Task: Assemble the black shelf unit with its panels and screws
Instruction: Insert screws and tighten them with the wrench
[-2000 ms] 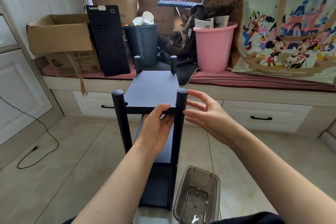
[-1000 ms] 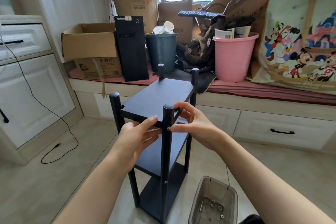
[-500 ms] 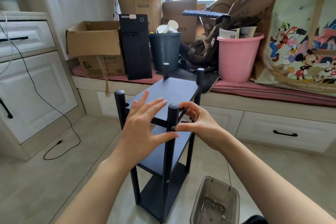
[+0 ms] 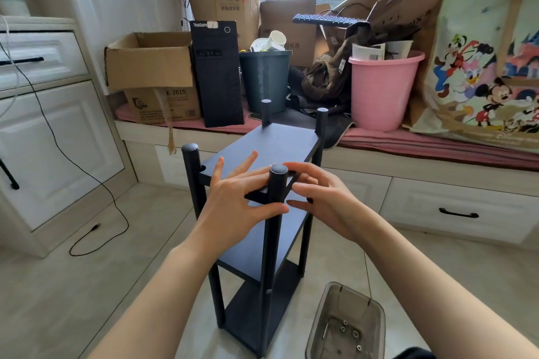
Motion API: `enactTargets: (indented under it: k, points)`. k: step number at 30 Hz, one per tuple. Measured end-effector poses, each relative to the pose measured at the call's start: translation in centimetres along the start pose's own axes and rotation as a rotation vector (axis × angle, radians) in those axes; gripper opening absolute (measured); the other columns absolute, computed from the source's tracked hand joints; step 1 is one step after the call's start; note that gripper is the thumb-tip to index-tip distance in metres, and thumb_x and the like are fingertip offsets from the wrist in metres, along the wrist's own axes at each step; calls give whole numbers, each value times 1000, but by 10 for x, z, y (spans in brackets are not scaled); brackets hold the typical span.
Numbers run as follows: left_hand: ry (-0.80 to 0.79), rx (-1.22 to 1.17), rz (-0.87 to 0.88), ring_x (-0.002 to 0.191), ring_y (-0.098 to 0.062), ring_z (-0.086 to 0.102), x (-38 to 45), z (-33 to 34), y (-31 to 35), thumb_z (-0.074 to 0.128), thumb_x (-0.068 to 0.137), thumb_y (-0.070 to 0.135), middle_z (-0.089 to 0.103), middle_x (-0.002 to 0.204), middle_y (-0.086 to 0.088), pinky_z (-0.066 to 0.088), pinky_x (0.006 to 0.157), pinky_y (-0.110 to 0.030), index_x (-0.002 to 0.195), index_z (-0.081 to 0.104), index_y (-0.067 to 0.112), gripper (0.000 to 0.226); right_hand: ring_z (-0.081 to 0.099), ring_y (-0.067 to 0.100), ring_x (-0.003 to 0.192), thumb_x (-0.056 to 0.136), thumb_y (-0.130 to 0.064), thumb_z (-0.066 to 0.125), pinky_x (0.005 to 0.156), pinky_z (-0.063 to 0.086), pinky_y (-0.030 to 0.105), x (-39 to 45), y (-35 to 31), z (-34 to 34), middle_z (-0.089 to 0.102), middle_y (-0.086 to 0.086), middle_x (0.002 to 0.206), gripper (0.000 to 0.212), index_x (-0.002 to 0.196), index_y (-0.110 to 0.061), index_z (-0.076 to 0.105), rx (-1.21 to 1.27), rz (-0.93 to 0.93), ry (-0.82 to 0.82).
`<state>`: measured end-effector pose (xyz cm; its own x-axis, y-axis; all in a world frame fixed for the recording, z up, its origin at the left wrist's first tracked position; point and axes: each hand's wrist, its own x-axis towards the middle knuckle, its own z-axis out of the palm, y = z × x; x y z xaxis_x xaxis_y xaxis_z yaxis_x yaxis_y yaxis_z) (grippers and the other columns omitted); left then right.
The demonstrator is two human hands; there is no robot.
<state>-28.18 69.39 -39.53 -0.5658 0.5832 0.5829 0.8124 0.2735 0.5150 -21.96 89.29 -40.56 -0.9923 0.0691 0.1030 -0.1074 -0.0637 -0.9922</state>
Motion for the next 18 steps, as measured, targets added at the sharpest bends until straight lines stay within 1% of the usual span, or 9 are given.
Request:
enactTargets:
  k: [3, 4, 6, 7, 9, 12, 14, 17, 18]
  points:
    - [25, 2, 3, 139, -9, 46, 0, 1, 0, 82, 76, 40, 49, 122, 35, -13, 122, -34, 111, 54, 55, 47, 66, 41, 111, 85, -17, 69, 94, 55, 49, 6, 1, 1, 62, 28, 124, 52, 130, -20, 41, 274, 57, 144]
    - [32, 5, 7, 135, -9, 51, 0, 1, 0, 82, 75, 40, 52, 123, 31, -14, 120, -28, 112, 57, 51, 46, 67, 41, 108, 90, -17, 67, 91, 57, 48, 9, 0, 3, 64, 27, 123, 48, 131, -17, 42, 416, 80, 181]
    - [39, 24, 10, 129, -9, 56, 0, 0, 1, 81, 74, 43, 63, 128, 15, -13, 117, -16, 117, 63, 43, 46, 69, 37, 105, 94, -22, 63, 82, 60, 44, 16, -4, 8, 69, 23, 118, 39, 130, -11, 51, 673, 143, 217]
    - [33, 30, 11, 128, -9, 57, 0, 0, 1, 79, 74, 45, 66, 128, 8, -12, 117, -14, 119, 67, 37, 47, 71, 35, 103, 94, -25, 64, 77, 61, 42, 20, -6, 11, 70, 21, 116, 41, 130, -8, 53, 721, 172, 238]
    - [22, 30, 16, 129, -9, 56, -1, -1, 2, 77, 74, 48, 68, 128, 2, -10, 118, -14, 123, 69, 31, 52, 73, 33, 97, 94, -27, 65, 70, 61, 42, 30, -9, 19, 72, 21, 112, 43, 128, -2, 55, 672, 218, 267]
    - [23, 35, 31, 136, -9, 50, -1, -1, 2, 81, 76, 42, 68, 127, 2, -7, 120, -20, 126, 62, 37, 54, 74, 38, 85, 96, -14, 62, 60, 60, 44, 40, -11, 34, 74, 24, 89, 27, 112, 7, 54, 624, 224, 237]
    - [29, 59, 40, 139, -9, 46, -1, -1, 0, 81, 78, 42, 69, 126, 4, -6, 121, -29, 126, 61, 38, 53, 74, 37, 82, 95, -4, 60, 59, 60, 42, 43, -11, 38, 73, 21, 79, 15, 104, 7, 55, 603, 210, 270]
    - [25, 108, 61, 140, -11, 44, 0, -1, -3, 78, 78, 45, 69, 124, 8, -1, 124, -38, 125, 66, 32, 50, 72, 27, 66, 95, -2, 58, 56, 59, 37, 45, -12, 39, 67, 12, 65, 5, 94, 3, 57, 598, 180, 301]
    - [21, 122, 69, 140, -12, 44, 0, -1, -3, 79, 78, 45, 69, 124, 8, 2, 125, -40, 124, 68, 30, 50, 71, 25, 62, 95, -2, 56, 54, 58, 36, 45, -13, 39, 66, 10, 62, 6, 91, 2, 56, 595, 176, 297]
